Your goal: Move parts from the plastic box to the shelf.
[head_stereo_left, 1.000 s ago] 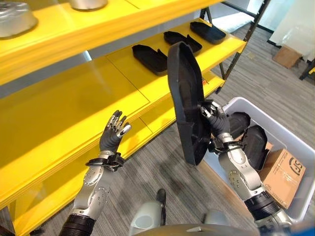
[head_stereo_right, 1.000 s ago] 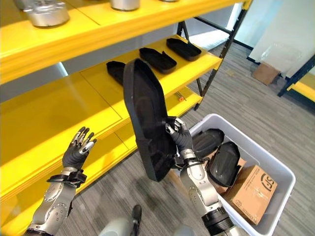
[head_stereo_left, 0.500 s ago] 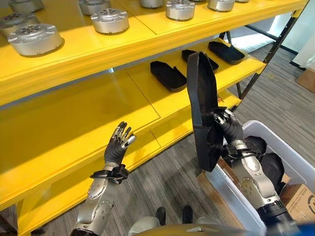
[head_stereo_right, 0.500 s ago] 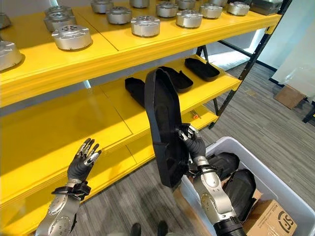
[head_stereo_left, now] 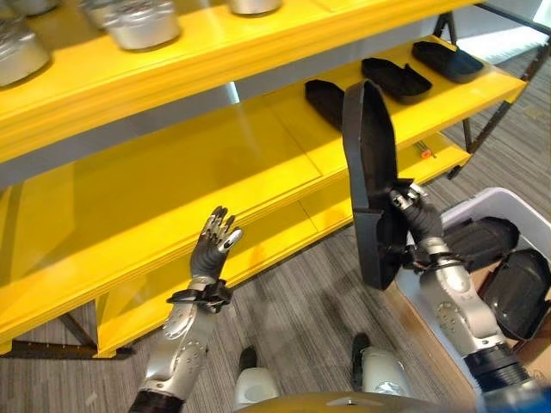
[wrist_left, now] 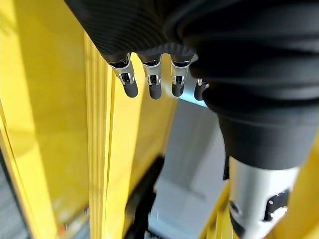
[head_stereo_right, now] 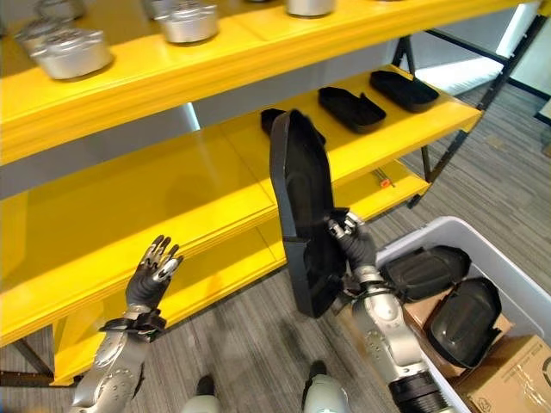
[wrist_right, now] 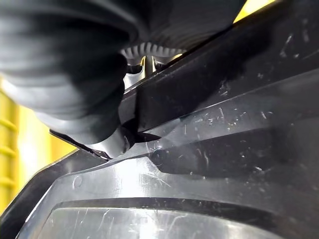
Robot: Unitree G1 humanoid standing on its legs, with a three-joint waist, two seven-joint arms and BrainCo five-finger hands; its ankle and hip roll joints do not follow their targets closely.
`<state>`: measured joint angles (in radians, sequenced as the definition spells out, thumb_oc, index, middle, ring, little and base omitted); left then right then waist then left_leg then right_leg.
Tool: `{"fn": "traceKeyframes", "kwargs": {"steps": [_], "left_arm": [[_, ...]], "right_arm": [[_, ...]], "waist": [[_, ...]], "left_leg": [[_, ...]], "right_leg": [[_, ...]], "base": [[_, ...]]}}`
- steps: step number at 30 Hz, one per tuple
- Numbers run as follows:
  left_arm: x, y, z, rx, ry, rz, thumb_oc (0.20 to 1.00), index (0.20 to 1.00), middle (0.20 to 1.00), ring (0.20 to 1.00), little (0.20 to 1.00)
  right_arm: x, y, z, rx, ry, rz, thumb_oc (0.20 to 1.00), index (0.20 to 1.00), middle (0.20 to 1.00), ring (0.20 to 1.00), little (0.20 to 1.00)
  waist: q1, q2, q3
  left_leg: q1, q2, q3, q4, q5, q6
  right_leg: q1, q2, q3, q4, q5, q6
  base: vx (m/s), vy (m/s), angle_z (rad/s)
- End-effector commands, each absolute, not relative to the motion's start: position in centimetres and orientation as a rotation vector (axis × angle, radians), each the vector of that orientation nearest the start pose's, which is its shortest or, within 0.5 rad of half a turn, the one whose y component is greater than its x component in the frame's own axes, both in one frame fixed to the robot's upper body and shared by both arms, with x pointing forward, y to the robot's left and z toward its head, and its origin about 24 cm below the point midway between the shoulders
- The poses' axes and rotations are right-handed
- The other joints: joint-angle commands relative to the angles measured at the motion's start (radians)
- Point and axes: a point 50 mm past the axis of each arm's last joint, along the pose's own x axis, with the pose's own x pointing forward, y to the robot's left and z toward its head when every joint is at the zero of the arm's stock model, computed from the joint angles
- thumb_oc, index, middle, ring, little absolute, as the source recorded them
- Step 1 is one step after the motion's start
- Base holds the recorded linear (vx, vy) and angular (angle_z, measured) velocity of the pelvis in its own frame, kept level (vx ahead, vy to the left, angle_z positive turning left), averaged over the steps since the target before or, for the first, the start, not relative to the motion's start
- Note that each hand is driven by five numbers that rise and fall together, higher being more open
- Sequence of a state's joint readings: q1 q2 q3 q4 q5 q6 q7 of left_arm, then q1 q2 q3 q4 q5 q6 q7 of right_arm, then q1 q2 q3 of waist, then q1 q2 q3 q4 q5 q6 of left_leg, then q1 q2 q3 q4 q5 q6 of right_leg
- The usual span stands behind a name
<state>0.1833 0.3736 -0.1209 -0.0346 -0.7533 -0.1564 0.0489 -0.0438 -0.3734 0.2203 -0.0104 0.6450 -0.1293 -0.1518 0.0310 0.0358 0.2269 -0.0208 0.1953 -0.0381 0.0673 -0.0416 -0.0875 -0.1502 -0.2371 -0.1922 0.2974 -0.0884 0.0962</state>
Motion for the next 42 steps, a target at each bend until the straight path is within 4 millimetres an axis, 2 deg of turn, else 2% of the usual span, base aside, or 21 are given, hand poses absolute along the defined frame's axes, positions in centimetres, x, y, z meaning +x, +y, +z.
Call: {"fn": "traceKeyframes", "kwargs": {"steps": [1,2,3,4,6,7,9,10,15,18,19,21,22,25,26,28,32,33,36,42], "left_arm": [[21.3,21.3,5.2,-0.328,-0.055,-0.008,1.000,1.000,1.000,1.000,1.000],[21.3,21.3,5.2,-0.328,-0.055,-0.008,1.000,1.000,1.000,1.000,1.000],[21.2,21.4,5.3,-0.315,-0.052,-0.011,1.000,1.000,1.000,1.000,1.000],[21.2,21.4,5.3,-0.315,-0.052,-0.011,1.000,1.000,1.000,1.000,1.000],[21.3,21.5,5.4,-0.300,-0.053,-0.012,1.000,1.000,1.000,1.000,1.000],[21.3,21.5,5.4,-0.300,-0.053,-0.011,1.000,1.000,1.000,1.000,1.000],[21.4,21.6,5.5,-0.292,-0.054,-0.009,1.000,1.000,1.000,1.000,1.000],[21.3,21.7,5.5,-0.288,-0.052,-0.011,1.000,1.000,1.000,1.000,1.000],[21.1,22.1,5.9,-0.285,-0.055,-0.013,1.000,1.000,1.000,1.000,1.000],[21.1,22.0,6.3,-0.288,-0.061,-0.033,1.000,1.000,1.000,1.000,1.000],[21.1,21.8,6.5,-0.294,-0.068,-0.047,1.000,1.000,1.000,1.000,1.000],[21.1,21.8,6.5,-0.294,-0.069,-0.047,1.000,1.000,1.000,1.000,1.000],[21.1,21.6,6.8,-0.306,-0.075,-0.060,1.000,1.000,1.000,1.000,1.000],[21.1,21.3,7.2,-0.321,-0.092,-0.079,1.000,1.000,1.000,1.000,1.000],[21.3,21.0,7.5,-0.331,-0.103,-0.092,1.000,1.000,1.000,1.000,1.000],[21.5,20.6,7.6,-0.350,-0.111,-0.102,1.000,1.000,1.000,1.000,1.000],[21.7,20.2,7.6,-0.364,-0.114,-0.117,1.000,1.000,1.000,1.000,1.000],[21.9,19.7,7.8,-0.366,-0.118,-0.138,1.000,1.000,1.000,1.000,1.000],[22.3,19.0,8.1,-0.369,-0.133,-0.172,1.000,1.000,1.000,1.000,1.000],[23.0,18.1,8.8,-0.366,-0.161,-0.217,1.000,1.000,1.000,1.000,1.000]], "right_arm": [[26.6,-17.2,9.7,0.316,-0.219,0.090,0.200,0.200,0.200,0.200,0.200],[26.6,-17.2,9.7,0.316,-0.219,0.090,0.200,0.200,0.200,0.200,0.200],[26.7,-17.2,9.7,0.305,-0.217,0.085,0.200,0.200,0.200,0.200,0.200],[26.7,-17.2,9.7,0.305,-0.217,0.085,0.200,0.200,0.200,0.200,0.200],[27.2,-16.8,9.6,0.295,-0.206,0.096,0.200,0.200,0.200,0.200,0.200],[27.2,-16.8,9.6,0.295,-0.206,0.096,0.200,0.200,0.200,0.200,0.200],[27.8,-16.6,9.8,0.271,-0.201,0.105,0.200,0.200,0.200,0.200,0.200],[28.5,-16.3,9.8,0.270,-0.187,0.116,0.200,0.200,0.200,0.200,0.200],[30.8,-16.1,11.4,0.198,-0.210,0.125,0.200,0.200,0.200,0.200,0.200],[32.7,-16.3,13.4,0.151,-0.249,0.099,0.200,0.200,0.200,0.200,0.200],[34.0,-16.7,14.7,0.115,-0.274,0.065,0.200,0.200,0.200,0.200,0.200],[34.0,-16.7,14.7,0.115,-0.275,0.065,0.200,0.200,0.200,0.200,0.200],[35.4,-17.7,16.8,0.061,-0.316,0.008,0.200,0.200,0.200,0.200,0.200],[37.2,-18.6,20.1,-0.024,-0.374,-0.071,0.200,0.200,0.200,0.200,0.200],[38.3,-19.3,22.0,-0.029,-0.401,-0.137,0.200,0.200,0.200,0.200,0.200],[39.5,-20.5,23.8,-0.035,-0.397,-0.230,0.200,0.200,0.200,0.200,0.200],[40.2,-21.5,24.4,-0.012,-0.374,-0.298,0.200,0.200,0.200,0.200,0.200],[40.6,-22.5,25.1,0.009,-0.355,-0.357,0.200,0.200,0.200,0.200,0.200],[41.0,-23.8,26.3,0.040,-0.332,-0.430,0.200,0.200,0.200,0.200,0.200],[40.4,-27.5,28.6,0.005,-0.306,-0.575,0.200,0.200,0.200,0.200,0.200]], "waist": [[-0.007,-0.011,-0.042],[-0.009,-0.012,-0.042],[0.001,-0.015,-0.045],[0.000,-0.015,-0.044],[0.019,-0.030,-0.052],[0.018,-0.030,-0.053],[0.035,-0.045,-0.056],[0.057,-0.058,-0.056],[0.113,-0.087,-0.043],[0.151,-0.096,-0.009],[0.168,-0.091,0.019],[0.165,-0.091,0.017],[0.178,-0.083,0.046],[0.190,-0.064,0.091],[0.197,-0.051,0.119],[0.205,-0.035,0.148],[0.209,-0.024,0.164],[0.214,-0.014,0.180],[0.217,0.006,0.202],[0.224,0.032,0.219]], "left_leg": [[-0.028,0.011,-0.024,0.002,0.056,-0.020],[-0.029,0.010,-0.026,0.004,0.056,-0.019],[-0.039,-0.017,-0.036,0.014,0.042,-0.013],[-0.040,-0.018,-0.037,0.015,0.042,-0.013],[-0.058,-0.048,-0.050,0.023,0.027,-0.002],[-0.060,-0.049,-0.051,0.024,0.027,-0.002],[-0.078,-0.064,-0.061,0.033,0.020,0.001],[-0.091,-0.074,-0.068,0.043,0.013,0.006],[-0.130,-0.089,-0.083,0.069,0.006,0.009],[-0.174,-0.090,-0.105,0.093,0.011,0.005],[-0.197,-0.088,-0.115,0.112,0.011,0.000],[-0.202,-0.090,-0.117,0.110,0.015,0.000],[-0.218,-0.087,-0.123,0.125,0.014,-0.002],[-0.240,-0.083,-0.127,0.136,0.022,-0.001],[-0.261,-0.083,-0.133,0.148,0.025,-0.003],[-0.288,-0.085,-0.140,0.171,0.025,-0.002],[-0.307,-0.088,-0.145,0.192,0.021,-0.001],[-0.322,-0.096,-0.151,0.211,0.015,0.000],[-0.354,-0.108,-0.159,0.252,0.003,0.001],[-0.417,-0.133,-0.179,0.325,-0.021,0.005]], "right_leg": [[0.122,-0.019,-0.039,0.001,-0.053,0.016],[0.124,-0.020,-0.041,0.000,-0.053,0.016],[0.144,-0.042,-0.056,-0.022,-0.039,0.027],[0.145,-0.043,-0.057,-0.024,-0.038,0.028],[0.166,-0.065,-0.078,-0.058,-0.018,0.043],[0.166,-0.066,-0.079,-0.058,-0.018,0.044],[0.173,-0.074,-0.093,-0.077,-0.006,0.050],[0.181,-0.079,-0.104,-0.091,0.000,0.054],[0.188,-0.081,-0.126,-0.111,0.009,0.059],[0.172,-0.075,-0.147,-0.100,0.005,0.054],[0.159,-0.072,-0.153,-0.082,-0.004,0.048],[0.157,-0.073,-0.156,-0.085,-0.001,0.049],[0.136,-0.068,-0.158,-0.059,-0.012,0.043],[0.097,-0.067,-0.154,-0.015,-0.023,0.037],[0.069,-0.065,-0.149,0.013,-0.033,0.035],[0.034,-0.066,-0.146,0.059,-0.049,0.030],[0.010,-0.069,-0.140,0.089,-0.061,0.028],[-0.005,-0.072,-0.136,0.117,-0.074,0.026],[-0.031,-0.083,-0.133,0.165,-0.096,0.024],[-0.081,-0.102,-0.128,0.251,-0.132,0.023]], "base": [[0.05,0.133,0.43],[0.09,0.189,0.43],[0.06,0.128,0.71],[0.10,0.187,0.60],[0.07,0.135,0.46],[0.06,0.100,0.35],[0.05,0.060,0.26],[0.06,0.054,0.13],[0.02,0.002,0.16],[-0.05,-0.075,0.23],[-0.07,-0.049,0.14],[-0.05,-0.022,0.12],[-0.08,-0.023,0.17],[-0.11,0.001,0.02],[-0.11,-0.004,0.07],[-0.11,-0.007,0.02],[-0.04,0.001,0.06],[-0.05,-0.002,0.04],[-0.05,0.012,0.02],[-0.03,0.000,0.08]]}}
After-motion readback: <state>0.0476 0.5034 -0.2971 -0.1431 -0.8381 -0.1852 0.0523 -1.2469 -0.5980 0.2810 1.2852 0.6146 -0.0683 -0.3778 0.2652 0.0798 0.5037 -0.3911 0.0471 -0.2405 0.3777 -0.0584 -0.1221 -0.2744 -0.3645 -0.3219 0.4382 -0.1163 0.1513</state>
